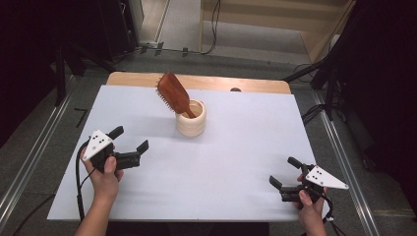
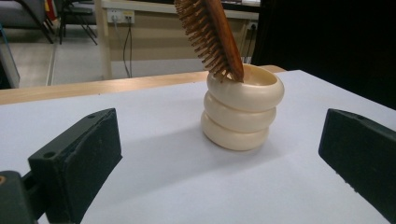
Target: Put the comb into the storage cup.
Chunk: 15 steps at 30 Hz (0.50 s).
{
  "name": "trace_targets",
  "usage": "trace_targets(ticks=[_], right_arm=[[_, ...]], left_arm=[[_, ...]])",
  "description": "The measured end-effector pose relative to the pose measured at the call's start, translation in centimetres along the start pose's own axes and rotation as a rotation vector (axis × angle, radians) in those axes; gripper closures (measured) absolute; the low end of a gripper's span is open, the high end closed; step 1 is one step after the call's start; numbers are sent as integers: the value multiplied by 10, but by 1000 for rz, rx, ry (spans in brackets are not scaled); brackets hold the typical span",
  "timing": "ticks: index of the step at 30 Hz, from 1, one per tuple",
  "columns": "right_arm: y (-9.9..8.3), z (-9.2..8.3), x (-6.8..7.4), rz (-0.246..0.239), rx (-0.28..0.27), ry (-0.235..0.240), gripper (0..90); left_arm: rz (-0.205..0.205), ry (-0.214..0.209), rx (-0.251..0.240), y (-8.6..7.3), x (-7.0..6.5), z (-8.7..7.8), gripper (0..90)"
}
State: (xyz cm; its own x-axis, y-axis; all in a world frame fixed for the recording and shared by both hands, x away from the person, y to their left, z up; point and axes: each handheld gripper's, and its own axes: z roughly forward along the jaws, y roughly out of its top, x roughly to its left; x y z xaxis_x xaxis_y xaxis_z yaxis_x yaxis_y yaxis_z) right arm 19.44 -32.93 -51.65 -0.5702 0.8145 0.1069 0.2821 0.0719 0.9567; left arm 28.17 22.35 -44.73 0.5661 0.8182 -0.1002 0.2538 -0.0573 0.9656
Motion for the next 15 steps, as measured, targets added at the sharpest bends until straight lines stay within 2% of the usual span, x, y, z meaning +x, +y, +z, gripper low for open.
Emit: trace_targets(ticks=[12, 15], right_arm=[[0, 0, 1, -2, 3, -4, 0], [0, 0, 1, -2, 4, -4, 0]], left_arm=[[0, 0, 9, -16, 1, -17, 0], [-10, 5, 7, -20, 3, -22, 0]])
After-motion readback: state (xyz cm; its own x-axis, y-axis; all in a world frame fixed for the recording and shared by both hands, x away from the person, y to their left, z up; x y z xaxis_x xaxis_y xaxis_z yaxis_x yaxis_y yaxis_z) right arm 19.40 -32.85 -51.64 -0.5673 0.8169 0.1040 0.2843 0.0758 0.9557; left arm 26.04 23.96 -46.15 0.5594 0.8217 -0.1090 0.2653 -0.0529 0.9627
